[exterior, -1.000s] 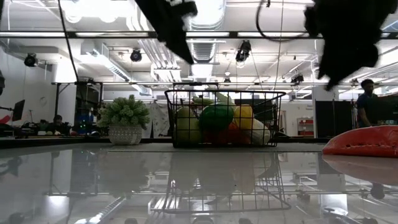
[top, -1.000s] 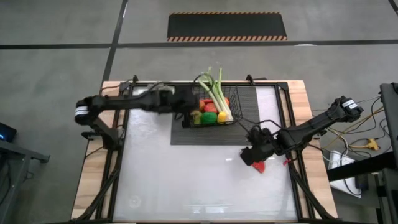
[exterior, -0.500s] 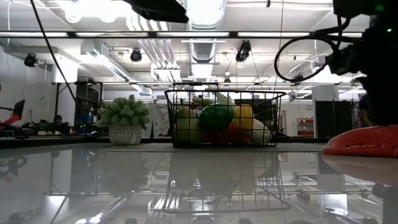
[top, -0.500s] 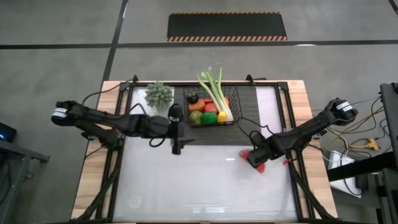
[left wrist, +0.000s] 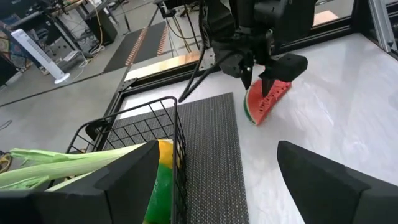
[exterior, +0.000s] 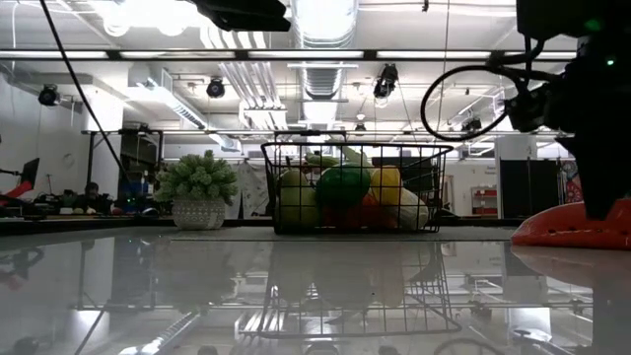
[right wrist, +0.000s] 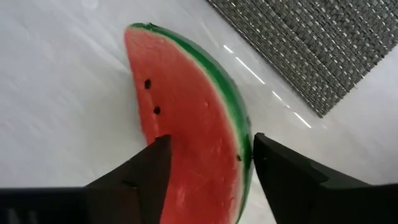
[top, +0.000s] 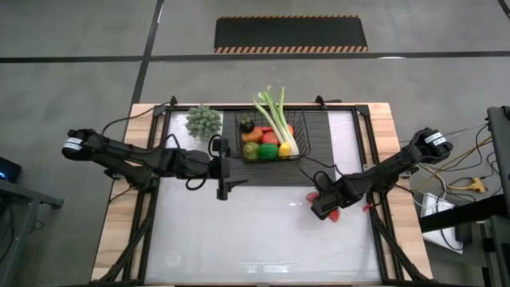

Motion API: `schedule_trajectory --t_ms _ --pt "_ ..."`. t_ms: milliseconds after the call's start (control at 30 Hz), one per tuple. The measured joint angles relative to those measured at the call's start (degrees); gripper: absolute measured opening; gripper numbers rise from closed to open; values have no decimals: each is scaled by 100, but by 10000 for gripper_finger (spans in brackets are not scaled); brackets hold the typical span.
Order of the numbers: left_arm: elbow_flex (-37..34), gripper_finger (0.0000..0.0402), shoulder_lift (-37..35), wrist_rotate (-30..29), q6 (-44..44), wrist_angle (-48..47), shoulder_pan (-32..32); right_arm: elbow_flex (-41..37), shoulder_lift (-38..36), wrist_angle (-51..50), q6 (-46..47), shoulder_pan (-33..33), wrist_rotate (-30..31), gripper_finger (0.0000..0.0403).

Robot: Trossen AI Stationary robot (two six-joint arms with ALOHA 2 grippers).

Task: Build produce basket
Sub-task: Put the red watermelon into the black wire basket

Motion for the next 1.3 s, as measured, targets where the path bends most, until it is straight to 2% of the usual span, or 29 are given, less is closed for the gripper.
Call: schedule_trajectory --t_ms 267,367,667,967,1100,1300 --pt "0 306 0 -12 -12 1 -20 9 190 54 -64 6 -20 125" --pt "0 306 0 -12 -12 -2 -20 9 138 140 -107 6 -24 105" --pt "0 306 0 -12 -10 -2 -22 6 -86 261 -227 6 4 113" --pt "0 306 0 -63 47 209 -23 15 -199 870 -756 6 155 102" --pt "-31 306 0 -64 180 293 -23 15 -227 1576 -1317 6 284 100" --pt "-441 306 -106 -55 438 952 -42 17 -271 3919 -3321 -87 305 99"
